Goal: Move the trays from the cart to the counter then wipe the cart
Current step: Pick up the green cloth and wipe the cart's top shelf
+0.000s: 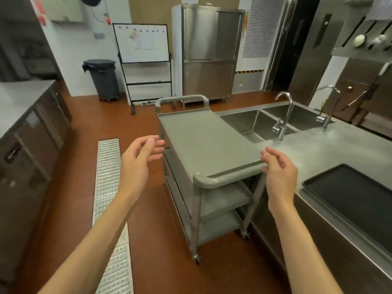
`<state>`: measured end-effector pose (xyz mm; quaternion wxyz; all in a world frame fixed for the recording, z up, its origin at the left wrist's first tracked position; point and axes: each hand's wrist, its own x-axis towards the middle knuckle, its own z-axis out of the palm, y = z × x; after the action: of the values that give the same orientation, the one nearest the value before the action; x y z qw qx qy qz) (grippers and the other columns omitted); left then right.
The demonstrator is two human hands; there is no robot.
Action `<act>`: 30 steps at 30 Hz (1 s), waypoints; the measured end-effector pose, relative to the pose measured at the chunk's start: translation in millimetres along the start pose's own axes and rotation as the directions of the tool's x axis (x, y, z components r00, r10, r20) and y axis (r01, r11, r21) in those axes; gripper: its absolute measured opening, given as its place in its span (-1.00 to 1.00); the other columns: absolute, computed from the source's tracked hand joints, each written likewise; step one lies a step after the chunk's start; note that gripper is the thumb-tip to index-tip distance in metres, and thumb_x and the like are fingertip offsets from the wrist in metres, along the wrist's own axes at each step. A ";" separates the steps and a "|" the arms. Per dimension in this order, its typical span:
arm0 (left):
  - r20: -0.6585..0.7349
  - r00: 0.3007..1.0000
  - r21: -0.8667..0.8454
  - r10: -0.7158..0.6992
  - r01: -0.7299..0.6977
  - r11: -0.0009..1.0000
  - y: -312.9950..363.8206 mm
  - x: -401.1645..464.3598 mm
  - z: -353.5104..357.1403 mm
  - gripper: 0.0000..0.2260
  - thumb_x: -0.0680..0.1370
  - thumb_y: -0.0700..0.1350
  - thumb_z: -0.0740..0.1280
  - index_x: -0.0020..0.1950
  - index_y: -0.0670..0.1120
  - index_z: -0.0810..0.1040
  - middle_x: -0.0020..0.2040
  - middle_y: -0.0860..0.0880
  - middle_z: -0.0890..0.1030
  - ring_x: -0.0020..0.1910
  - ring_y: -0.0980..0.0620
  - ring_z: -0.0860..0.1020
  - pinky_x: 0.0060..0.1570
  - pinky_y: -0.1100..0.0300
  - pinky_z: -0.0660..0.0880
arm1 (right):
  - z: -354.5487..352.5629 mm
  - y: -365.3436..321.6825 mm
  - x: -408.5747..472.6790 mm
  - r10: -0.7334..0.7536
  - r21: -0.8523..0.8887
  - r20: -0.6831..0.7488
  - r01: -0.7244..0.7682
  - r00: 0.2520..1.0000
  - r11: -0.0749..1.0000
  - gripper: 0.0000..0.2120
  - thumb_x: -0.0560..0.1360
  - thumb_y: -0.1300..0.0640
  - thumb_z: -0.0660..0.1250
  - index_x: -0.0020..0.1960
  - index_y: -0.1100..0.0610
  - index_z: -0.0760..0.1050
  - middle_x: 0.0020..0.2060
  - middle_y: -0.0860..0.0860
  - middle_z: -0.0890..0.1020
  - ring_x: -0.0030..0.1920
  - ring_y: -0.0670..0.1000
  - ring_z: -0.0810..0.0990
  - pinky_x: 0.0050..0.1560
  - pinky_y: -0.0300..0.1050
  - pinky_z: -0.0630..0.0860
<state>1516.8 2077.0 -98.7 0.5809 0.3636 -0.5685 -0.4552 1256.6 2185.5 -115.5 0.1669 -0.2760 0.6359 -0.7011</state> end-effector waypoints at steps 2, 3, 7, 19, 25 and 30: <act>-0.013 1.000 -0.004 -0.002 0.002 1.000 -1.6 5.2 -3.1 -0.78 0.65 -0.15 0.20 0.16 -0.20 0.59 0.05 -0.18 0.68 0.06 -0.18 0.64 0.10 -0.03 0.58 | 9.7 -1.7 7.1 -0.010 0.002 0.010 0.010 1.000 1.000 -0.72 0.59 0.11 0.30 0.29 0.11 0.55 0.17 -0.01 0.64 0.23 -0.05 0.57 0.35 0.09 0.48; -0.015 1.000 -0.005 -0.004 0.004 1.000 -2.8 8.6 -2.5 -0.78 0.65 -0.15 0.20 0.16 -0.19 0.59 0.05 -0.18 0.68 0.05 -0.17 0.65 0.10 -0.03 0.58 | 13.9 -2.6 12.6 -0.014 0.001 0.007 0.014 1.000 1.000 -0.72 0.59 0.10 0.30 0.28 0.11 0.55 0.16 -0.02 0.65 0.22 -0.05 0.58 0.34 0.08 0.49; -0.034 0.999 0.001 0.013 -0.013 1.000 -6.2 27.5 7.7 -0.78 0.65 -0.15 0.21 0.15 -0.20 0.59 0.04 -0.16 0.68 0.06 -0.15 0.65 0.11 -0.01 0.58 | 29.9 -4.2 41.7 -0.037 0.008 0.003 0.037 0.999 0.999 -0.73 0.60 0.08 0.30 0.26 0.09 0.56 0.12 -0.04 0.66 0.20 -0.04 0.58 0.31 0.07 0.52; -0.211 0.977 0.043 0.039 -0.030 0.999 -22.1 102.3 13.0 -0.78 0.65 -0.12 0.22 0.13 -0.17 0.61 0.05 -0.15 0.68 0.06 -0.14 0.65 0.12 -0.03 0.57 | 119.6 8.4 124.7 -0.040 0.011 0.141 0.039 0.989 0.999 -0.77 0.60 0.06 0.29 0.23 0.05 0.58 0.08 -0.08 0.67 0.14 -0.10 0.61 0.24 0.01 0.57; -0.429 0.898 0.111 0.102 -0.059 0.992 -18.0 130.4 -87.9 -0.81 0.64 -0.09 0.23 0.09 -0.09 0.62 0.00 -0.08 0.71 0.02 -0.08 0.67 0.13 -0.06 0.57 | 275.1 -1.7 92.3 -0.063 0.081 0.421 0.031 0.905 0.996 -0.76 0.59 0.12 0.30 0.24 0.04 0.57 0.09 -0.09 0.67 0.16 -0.12 0.60 0.27 0.04 0.55; -0.658 0.721 0.242 0.217 -0.071 0.968 -0.3 120.7 -231.1 -0.80 0.62 -0.07 0.24 0.10 -0.12 0.62 0.03 -0.15 0.68 0.05 -0.15 0.64 0.12 -0.05 0.57 | 441.7 -25.2 -7.4 -0.103 0.184 0.722 -0.046 0.685 0.982 -0.77 0.55 0.15 0.33 0.19 0.00 0.60 0.04 -0.13 0.70 0.08 -0.20 0.64 0.24 0.02 0.57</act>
<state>1738.6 1941.3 -79.8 0.7423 0.5154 -0.3862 -0.1848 1530.1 1840.0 -74.8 0.4197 -0.5244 0.4442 -0.5929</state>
